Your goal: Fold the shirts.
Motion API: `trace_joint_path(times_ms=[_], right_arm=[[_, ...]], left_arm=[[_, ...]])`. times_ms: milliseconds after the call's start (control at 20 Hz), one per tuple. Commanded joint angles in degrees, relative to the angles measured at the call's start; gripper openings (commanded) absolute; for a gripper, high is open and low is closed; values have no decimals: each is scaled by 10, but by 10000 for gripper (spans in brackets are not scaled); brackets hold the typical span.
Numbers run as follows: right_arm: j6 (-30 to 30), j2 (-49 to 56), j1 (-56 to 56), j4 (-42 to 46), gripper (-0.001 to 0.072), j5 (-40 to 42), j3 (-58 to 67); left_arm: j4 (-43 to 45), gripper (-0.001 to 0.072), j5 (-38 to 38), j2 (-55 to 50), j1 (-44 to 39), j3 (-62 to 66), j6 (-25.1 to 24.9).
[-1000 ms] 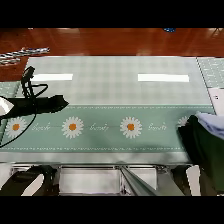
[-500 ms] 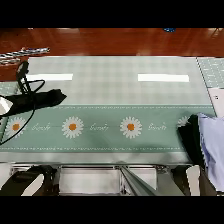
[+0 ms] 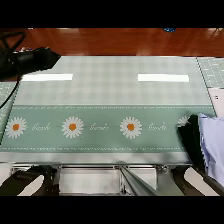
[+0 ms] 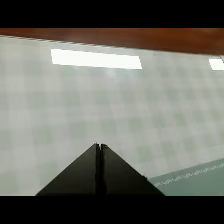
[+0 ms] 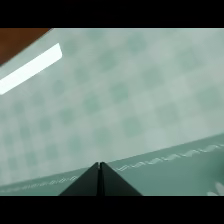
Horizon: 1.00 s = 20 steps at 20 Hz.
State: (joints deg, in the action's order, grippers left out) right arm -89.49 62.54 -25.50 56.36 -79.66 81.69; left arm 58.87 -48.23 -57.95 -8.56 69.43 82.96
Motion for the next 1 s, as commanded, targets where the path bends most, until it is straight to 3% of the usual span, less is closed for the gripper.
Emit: trace_joint_path(times_ms=[0, 100, 200, 950], right_arm=[[15, 90, 263, 136, 21, 73, 28], [-40, 134, 348, 316, 21, 48, 27], [-69, 166, 380, 398, 21, 16, 23], [-67, 188, 382, 374, 21, 8, 14]], left_arm=[[83, 23, -71, -95, -38, 85, -3], [159, 23, -149, -146, -26, 74, 95], [166, 23, -194, -168, -11, 57, 115], [166, 24, -198, -175, -10, 52, 110]])
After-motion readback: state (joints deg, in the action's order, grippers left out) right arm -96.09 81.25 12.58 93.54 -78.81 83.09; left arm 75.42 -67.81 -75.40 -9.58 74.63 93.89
